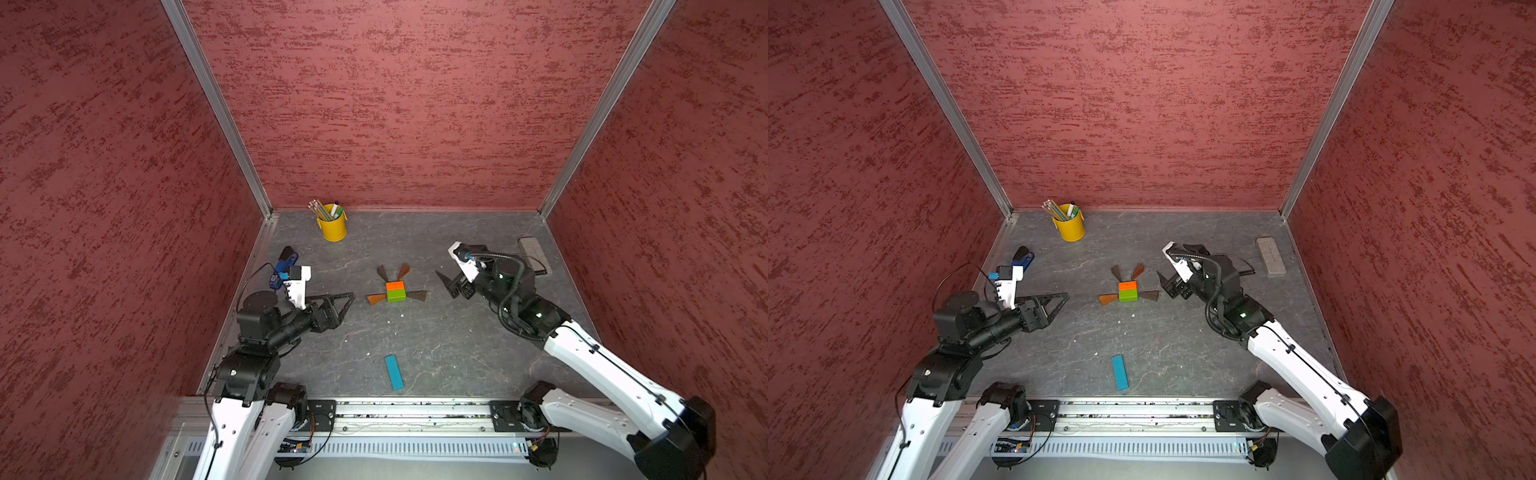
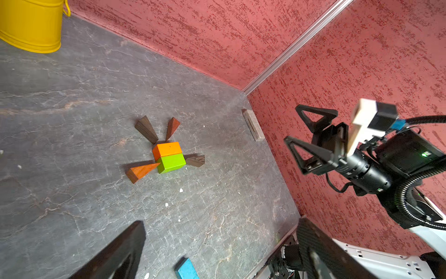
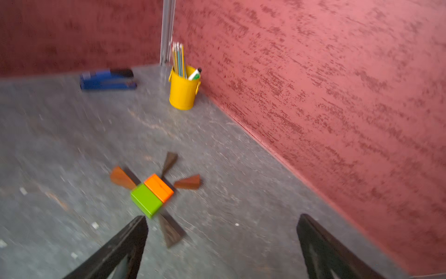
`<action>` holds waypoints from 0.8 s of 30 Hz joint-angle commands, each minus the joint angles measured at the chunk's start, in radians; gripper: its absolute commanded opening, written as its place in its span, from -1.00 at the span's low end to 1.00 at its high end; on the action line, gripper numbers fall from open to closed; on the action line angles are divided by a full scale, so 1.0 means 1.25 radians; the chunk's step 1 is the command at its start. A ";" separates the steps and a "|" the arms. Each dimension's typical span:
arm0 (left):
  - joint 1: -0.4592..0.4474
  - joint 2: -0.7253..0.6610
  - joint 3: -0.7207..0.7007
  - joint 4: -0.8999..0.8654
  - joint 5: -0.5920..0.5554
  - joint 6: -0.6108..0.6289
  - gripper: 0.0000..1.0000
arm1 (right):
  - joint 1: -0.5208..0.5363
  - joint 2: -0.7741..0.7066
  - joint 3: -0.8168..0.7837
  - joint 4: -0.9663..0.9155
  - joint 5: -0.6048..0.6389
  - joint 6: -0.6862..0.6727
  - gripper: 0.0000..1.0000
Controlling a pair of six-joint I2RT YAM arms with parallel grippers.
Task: Assemble a small pinwheel with building blocks
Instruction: Pick up the building block from the center of the board.
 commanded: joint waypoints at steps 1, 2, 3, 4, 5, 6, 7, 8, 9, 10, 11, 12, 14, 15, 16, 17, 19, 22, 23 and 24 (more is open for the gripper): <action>-0.003 -0.010 0.060 -0.102 -0.035 -0.027 0.99 | 0.154 0.019 -0.040 -0.049 0.118 0.369 0.98; -0.003 -0.014 0.082 -0.139 -0.032 -0.027 0.99 | 0.196 0.034 -0.051 -0.058 0.159 0.463 0.98; -0.002 -0.024 0.097 -0.164 -0.030 -0.029 0.99 | 0.238 0.057 -0.054 -0.075 0.183 0.544 0.97; -0.003 -0.035 0.108 -0.182 -0.025 -0.032 0.99 | 0.281 0.081 -0.054 -0.094 0.220 0.612 0.87; -0.003 -0.048 0.119 -0.203 -0.026 -0.037 0.99 | 0.338 0.111 -0.050 -0.119 0.272 0.690 0.76; -0.003 -0.060 0.132 -0.228 -0.028 -0.042 0.99 | 0.387 0.143 -0.047 -0.144 0.308 0.761 0.67; -0.003 -0.069 0.143 -0.257 -0.037 -0.049 0.99 | 0.410 0.180 -0.037 -0.179 0.315 0.835 0.57; -0.002 -0.074 0.159 -0.299 -0.051 -0.059 0.99 | 0.434 0.224 -0.019 -0.217 0.306 0.891 0.46; -0.002 -0.074 0.178 -0.348 -0.063 -0.067 0.99 | 0.469 0.269 0.004 -0.250 0.305 0.917 0.43; -0.002 -0.075 0.194 -0.387 -0.070 -0.073 0.99 | 0.497 0.312 0.031 -0.286 0.311 0.943 0.42; -0.003 -0.079 0.208 -0.422 -0.066 -0.079 0.99 | 0.524 0.363 0.063 -0.319 0.315 0.963 0.41; -0.002 -0.085 0.214 -0.434 -0.052 -0.084 0.99 | 0.543 0.412 0.090 -0.342 0.313 0.967 0.40; -0.005 -0.105 0.232 -0.449 -0.033 -0.094 0.99 | 0.567 0.503 0.142 -0.372 0.295 0.962 0.41; -0.005 -0.110 0.238 -0.454 -0.034 -0.100 0.99 | 0.573 0.535 0.159 -0.377 0.289 0.960 0.41; -0.006 -0.115 0.247 -0.460 -0.041 -0.104 0.99 | 0.580 0.561 0.172 -0.379 0.283 0.965 0.42; -0.006 -0.119 0.255 -0.462 -0.047 -0.105 0.99 | 0.584 0.577 0.178 -0.377 0.274 0.976 0.42; -0.008 -0.125 0.268 -0.465 -0.059 -0.106 0.99 | 0.591 0.594 0.177 -0.378 0.264 1.007 0.42; -0.010 -0.137 0.276 -0.469 -0.079 -0.115 0.99 | 0.605 0.609 0.181 -0.388 0.250 1.032 0.41; -0.009 -0.143 0.276 -0.467 -0.083 -0.118 0.99 | 0.612 0.617 0.188 -0.403 0.250 1.040 0.40; -0.011 -0.147 0.274 -0.466 -0.084 -0.121 0.99 | 0.616 0.625 0.196 -0.423 0.253 1.049 0.37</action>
